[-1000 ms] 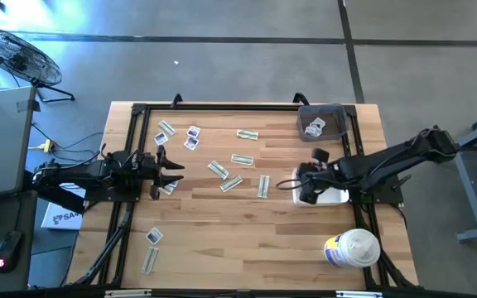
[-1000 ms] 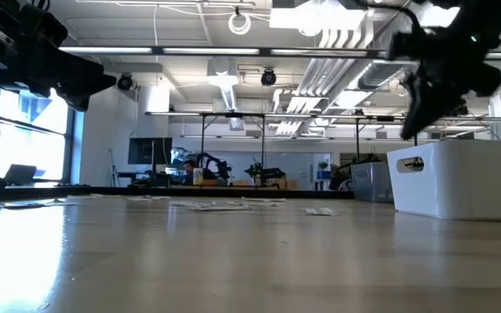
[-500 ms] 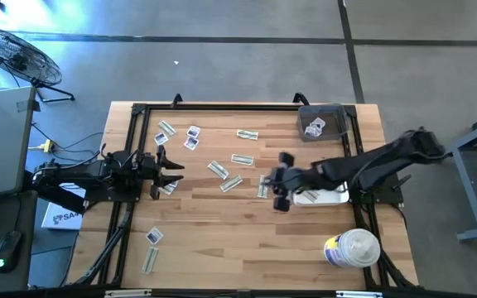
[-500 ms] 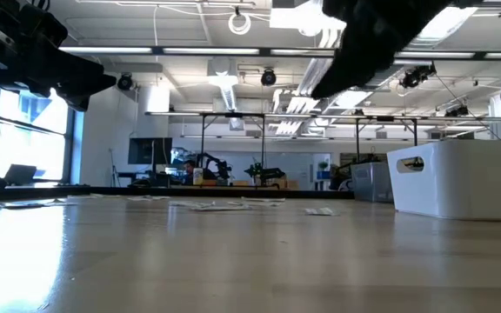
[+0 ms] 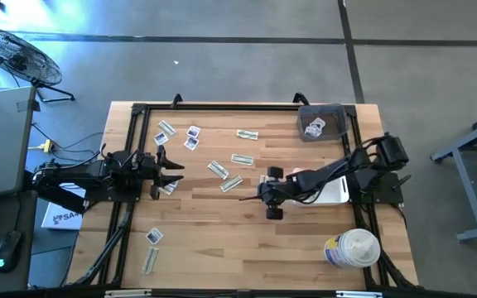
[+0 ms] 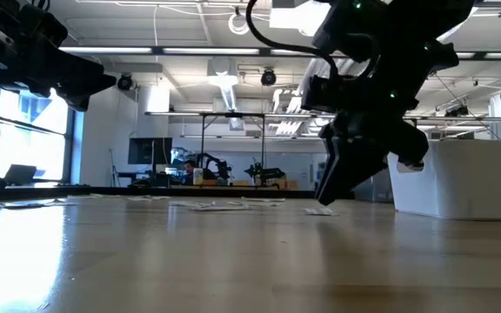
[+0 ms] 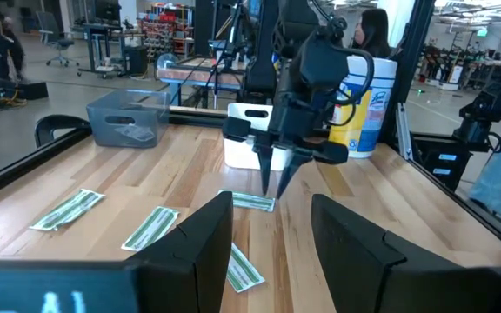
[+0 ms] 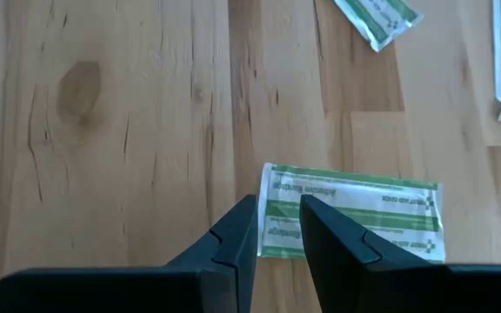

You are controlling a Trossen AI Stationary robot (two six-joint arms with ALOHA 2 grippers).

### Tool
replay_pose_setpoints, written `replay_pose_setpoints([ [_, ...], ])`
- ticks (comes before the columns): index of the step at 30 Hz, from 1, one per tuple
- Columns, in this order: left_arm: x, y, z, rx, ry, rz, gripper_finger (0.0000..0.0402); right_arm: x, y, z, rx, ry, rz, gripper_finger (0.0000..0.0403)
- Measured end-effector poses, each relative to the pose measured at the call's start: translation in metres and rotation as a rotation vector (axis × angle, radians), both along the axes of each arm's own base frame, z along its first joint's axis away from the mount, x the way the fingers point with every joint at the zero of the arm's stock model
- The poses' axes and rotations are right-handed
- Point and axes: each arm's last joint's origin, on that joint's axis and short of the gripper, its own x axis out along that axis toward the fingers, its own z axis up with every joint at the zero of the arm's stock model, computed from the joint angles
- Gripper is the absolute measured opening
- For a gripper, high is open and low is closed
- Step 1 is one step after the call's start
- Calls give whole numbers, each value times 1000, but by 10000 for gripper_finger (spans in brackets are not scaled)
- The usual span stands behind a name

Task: Pick & Place First Aid Supplies
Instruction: Put the bandage into the white bin

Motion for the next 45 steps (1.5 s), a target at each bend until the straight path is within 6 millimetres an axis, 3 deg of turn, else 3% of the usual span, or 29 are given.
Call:
replay_pose_setpoints([
  [20,0,0,0,0,0,0,156,8,-11,-22,48,41,-14,79],
  [32,0,0,0,0,0,0,156,8,-11,-18,60,25,-15,3],
  [36,0,0,0,0,0,0,156,1,-13,0,106,-14,-114,8],
  [41,0,0,0,0,0,0,156,-11,-15,48,171,-145,-208,2],
  [45,0,0,0,0,0,0,156,-35,-20,87,219,-236,-326,3],
])
